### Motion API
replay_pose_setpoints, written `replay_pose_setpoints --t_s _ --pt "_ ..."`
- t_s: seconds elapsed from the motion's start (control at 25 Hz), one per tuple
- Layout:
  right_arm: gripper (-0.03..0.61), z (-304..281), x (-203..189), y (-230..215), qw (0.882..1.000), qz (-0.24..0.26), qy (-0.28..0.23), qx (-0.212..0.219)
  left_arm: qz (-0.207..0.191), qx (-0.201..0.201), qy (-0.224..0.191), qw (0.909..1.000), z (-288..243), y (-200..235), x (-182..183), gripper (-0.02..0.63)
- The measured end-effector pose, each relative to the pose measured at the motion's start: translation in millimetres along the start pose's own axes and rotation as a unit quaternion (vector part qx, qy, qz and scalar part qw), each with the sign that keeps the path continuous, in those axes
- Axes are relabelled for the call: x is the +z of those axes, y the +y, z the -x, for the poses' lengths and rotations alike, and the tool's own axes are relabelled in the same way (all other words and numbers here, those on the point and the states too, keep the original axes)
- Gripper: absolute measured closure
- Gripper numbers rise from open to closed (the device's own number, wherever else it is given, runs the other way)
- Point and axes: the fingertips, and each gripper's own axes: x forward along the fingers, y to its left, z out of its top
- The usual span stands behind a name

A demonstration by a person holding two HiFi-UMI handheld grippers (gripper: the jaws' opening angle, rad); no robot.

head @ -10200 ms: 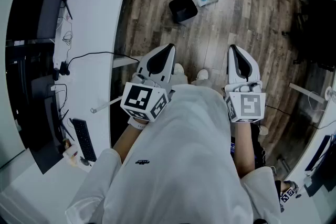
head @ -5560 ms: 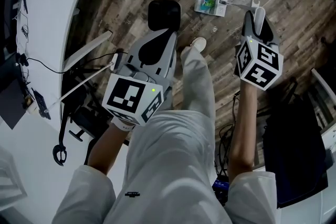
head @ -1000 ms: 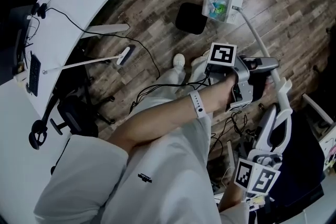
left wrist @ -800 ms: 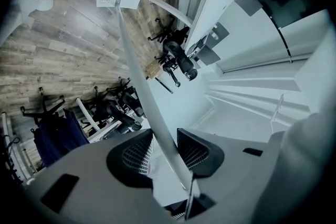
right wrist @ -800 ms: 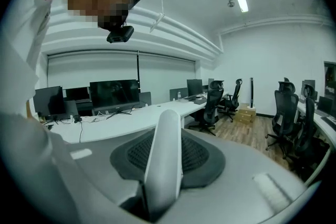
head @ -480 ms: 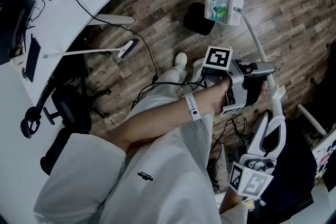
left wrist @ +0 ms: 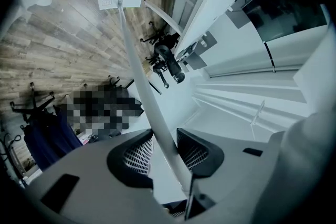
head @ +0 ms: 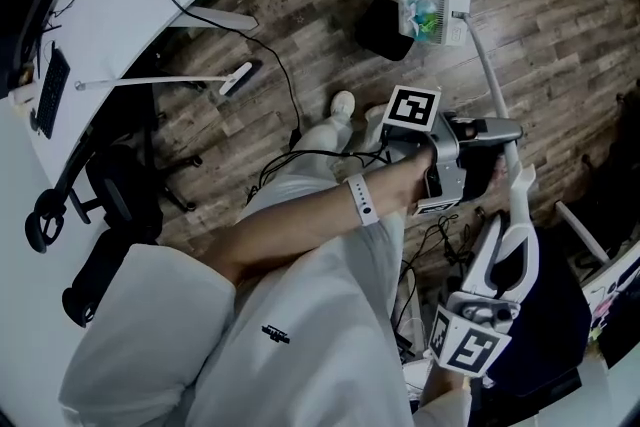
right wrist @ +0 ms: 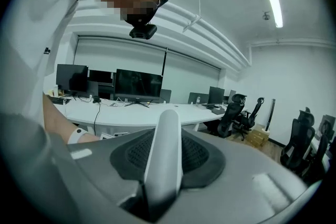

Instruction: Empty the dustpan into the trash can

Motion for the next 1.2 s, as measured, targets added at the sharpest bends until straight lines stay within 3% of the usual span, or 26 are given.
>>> replay_pose_setpoints --t_s 0.44,1.2 --pt "0.453 -8 -11 60 0.995 0.088 -0.008 0.041 -0.003 -0.026 -0.008 0.9996 45 -5 11 0.471" --pt "0.453 -20 -28 111 0.984 0.151 -0.001 0.1 -0.002 -0.053 0.0 0.9986 96 -12 32 0.476"
